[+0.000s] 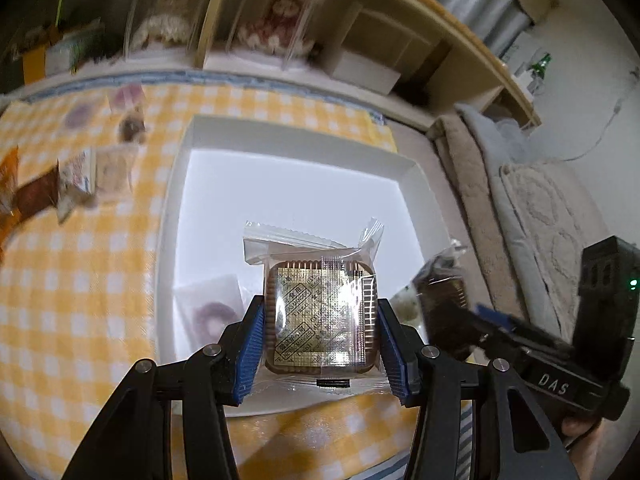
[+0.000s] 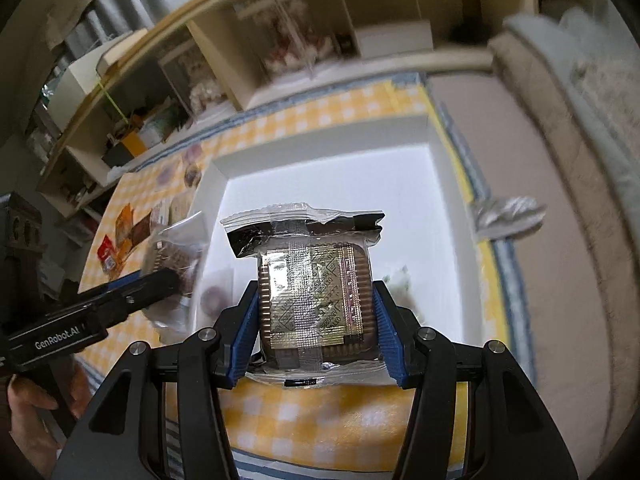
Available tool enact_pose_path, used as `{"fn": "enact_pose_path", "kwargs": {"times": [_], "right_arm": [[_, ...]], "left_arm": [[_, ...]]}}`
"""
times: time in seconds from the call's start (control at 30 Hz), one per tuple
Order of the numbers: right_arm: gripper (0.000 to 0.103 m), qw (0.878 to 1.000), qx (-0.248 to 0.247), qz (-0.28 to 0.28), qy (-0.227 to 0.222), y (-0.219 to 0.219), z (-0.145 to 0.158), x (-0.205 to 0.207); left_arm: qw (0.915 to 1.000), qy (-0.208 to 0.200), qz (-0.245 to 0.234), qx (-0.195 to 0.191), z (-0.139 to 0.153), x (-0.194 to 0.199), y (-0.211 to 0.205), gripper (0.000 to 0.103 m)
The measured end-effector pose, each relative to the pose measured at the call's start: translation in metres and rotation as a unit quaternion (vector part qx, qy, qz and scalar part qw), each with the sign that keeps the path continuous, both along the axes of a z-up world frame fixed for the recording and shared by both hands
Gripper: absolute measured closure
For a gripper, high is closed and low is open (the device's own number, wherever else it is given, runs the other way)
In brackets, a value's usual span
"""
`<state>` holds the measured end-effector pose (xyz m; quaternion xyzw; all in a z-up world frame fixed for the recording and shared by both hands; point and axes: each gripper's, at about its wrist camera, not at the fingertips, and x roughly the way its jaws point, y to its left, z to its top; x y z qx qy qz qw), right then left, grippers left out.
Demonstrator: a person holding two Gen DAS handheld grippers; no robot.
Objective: Organize snacks
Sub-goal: 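Carry both foil cakes into the white tray and release them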
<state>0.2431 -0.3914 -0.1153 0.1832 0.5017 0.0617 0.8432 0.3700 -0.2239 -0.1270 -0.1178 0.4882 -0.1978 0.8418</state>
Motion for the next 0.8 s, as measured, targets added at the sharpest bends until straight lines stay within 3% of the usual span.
{"fn": "enact_pose_path", "kwargs": {"times": [0.07,0.2,0.37,0.57,0.8], "right_arm": [[0.049,0.999,0.039,0.002,0.018,-0.001,-0.018,0.004],[0.049,0.996,0.070,0.002,0.048,0.002,-0.045,0.012],[0.049,0.996,0.045,-0.007,0.076,0.001,-0.067,0.017],[0.049,0.997,-0.005,-0.034,0.074,-0.020,-0.066,0.013],[0.046,0.997,-0.003,-0.040,0.065,-0.033,-0.059,0.008]], "left_arm": [[0.9999,0.010,0.007,-0.001,-0.010,0.008,-0.002,0.052],[0.9994,0.029,0.018,-0.008,-0.024,0.021,-0.002,0.052],[0.9989,0.043,0.015,-0.013,-0.039,0.030,-0.010,0.052],[0.9975,0.065,0.004,-0.027,-0.062,0.041,-0.030,0.052],[0.9970,0.076,0.006,-0.012,-0.080,0.055,-0.045,0.051]]}}
